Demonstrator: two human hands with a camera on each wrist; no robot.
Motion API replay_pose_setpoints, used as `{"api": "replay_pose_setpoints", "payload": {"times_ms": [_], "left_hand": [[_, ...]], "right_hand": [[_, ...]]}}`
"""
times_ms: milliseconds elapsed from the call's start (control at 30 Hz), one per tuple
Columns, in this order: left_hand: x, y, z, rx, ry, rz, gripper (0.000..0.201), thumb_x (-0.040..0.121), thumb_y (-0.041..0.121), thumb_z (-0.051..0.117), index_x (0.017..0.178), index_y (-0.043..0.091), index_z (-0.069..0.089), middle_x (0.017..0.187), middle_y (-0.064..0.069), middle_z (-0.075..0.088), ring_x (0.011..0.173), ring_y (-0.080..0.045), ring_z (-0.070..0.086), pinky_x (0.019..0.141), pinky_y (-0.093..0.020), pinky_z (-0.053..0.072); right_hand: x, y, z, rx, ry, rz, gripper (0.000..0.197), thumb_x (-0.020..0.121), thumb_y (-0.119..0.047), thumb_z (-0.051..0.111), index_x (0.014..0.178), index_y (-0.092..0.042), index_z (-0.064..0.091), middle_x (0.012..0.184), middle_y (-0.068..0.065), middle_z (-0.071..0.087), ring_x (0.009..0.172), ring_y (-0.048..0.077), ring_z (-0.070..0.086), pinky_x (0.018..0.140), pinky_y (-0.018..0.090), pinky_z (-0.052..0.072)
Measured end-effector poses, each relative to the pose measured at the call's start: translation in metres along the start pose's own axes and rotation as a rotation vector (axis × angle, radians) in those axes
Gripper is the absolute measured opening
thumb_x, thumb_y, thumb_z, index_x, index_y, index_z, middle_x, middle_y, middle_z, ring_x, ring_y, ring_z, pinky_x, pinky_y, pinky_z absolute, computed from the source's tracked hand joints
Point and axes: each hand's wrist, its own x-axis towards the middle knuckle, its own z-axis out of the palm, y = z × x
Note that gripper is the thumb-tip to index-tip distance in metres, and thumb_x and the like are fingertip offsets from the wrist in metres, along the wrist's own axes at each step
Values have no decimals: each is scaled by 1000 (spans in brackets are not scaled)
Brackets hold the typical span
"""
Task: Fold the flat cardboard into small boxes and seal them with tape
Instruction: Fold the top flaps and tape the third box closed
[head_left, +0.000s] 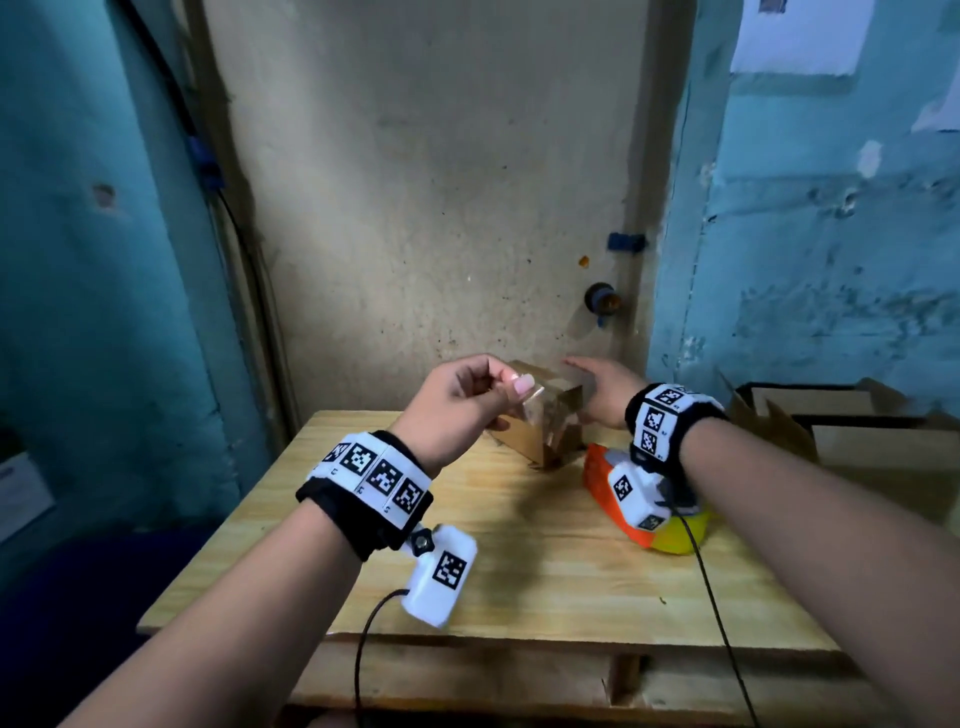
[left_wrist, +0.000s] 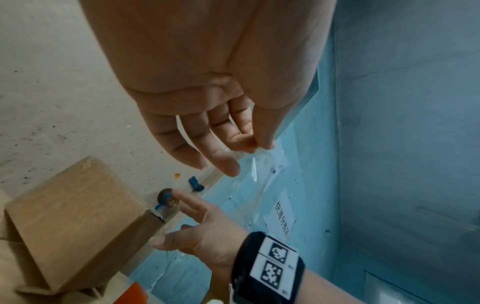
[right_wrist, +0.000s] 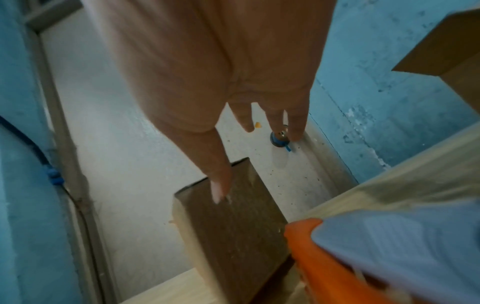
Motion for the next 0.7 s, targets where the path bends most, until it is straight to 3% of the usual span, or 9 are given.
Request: {"api": "replay_pose_setpoints", "payload": {"times_ms": [67, 133, 233, 300, 400, 467, 600, 700], "left_hand": [[3, 0, -7, -16, 26, 9, 10, 95, 18, 69, 90, 10, 65, 86, -15, 70, 78, -17, 68, 69, -27, 54], [5, 0, -12, -40, 55, 13, 11, 95, 17, 69, 91, 7, 65, 85, -16, 68, 75, -16, 68, 69, -28, 54], [6, -3, -17, -71, 86, 20, 16, 94, 17, 69, 98, 2, 64, 87, -21, 65, 74, -17, 67, 70, -29, 53], [6, -5, -19, -89, 106, 15, 17, 94, 16, 69, 99, 1, 64, 88, -22, 64, 76, -18, 68, 71, -30, 53], [7, -10, -21, -129, 134, 2, 11, 93, 16, 70, 89, 8, 64, 83, -11, 64, 86, -22, 69, 74, -32, 52], [6, -12, -21, -197, 111, -16, 13, 90, 21, 71, 86, 12, 62, 79, -4, 63, 90, -25, 68, 76, -34, 53], [5, -12, -18, -434, 45, -50, 11, 94, 14, 62, 85, 12, 57, 74, -6, 58, 77, -24, 68, 71, -36, 58], [6, -13, -13, -596, 28, -78, 13, 97, 9, 52, 85, 16, 52, 73, -4, 53, 69, -21, 61, 69, -37, 56]], "right_hand": [[18, 1, 4, -76, -61, 7, 102, 73, -8, 93, 158, -33, 42, 162, 3, 43, 144, 29, 47, 118, 36, 40], [33, 5, 13, -162, -123, -14, 100, 71, -17, 96, 155, -37, 46, 156, -1, 53, 136, 24, 55, 115, 35, 43], [37, 2, 31, -154, -147, -28, 81, 79, -19, 92, 151, -26, 55, 149, -2, 60, 134, 20, 58, 110, 26, 41], [35, -5, 42, -89, -104, -59, 65, 81, -21, 90, 141, -21, 65, 141, 0, 66, 129, 19, 61, 99, 21, 42], [24, -20, 51, -41, -76, -81, 45, 76, -35, 94, 117, -26, 78, 107, -7, 76, 99, 15, 69, 81, 21, 46], [10, -28, 52, -3, -87, -124, 33, 72, -42, 95, 100, -29, 82, 85, -14, 72, 82, 10, 66, 73, 21, 45], [-26, -42, 55, 29, -58, -243, 13, 82, -31, 85, 80, -34, 72, 75, -18, 64, 82, 9, 64, 72, 22, 44], [-47, -50, 55, 11, -27, -251, 10, 83, -28, 77, 77, -28, 68, 80, -7, 69, 86, 17, 68, 74, 26, 49]]}}
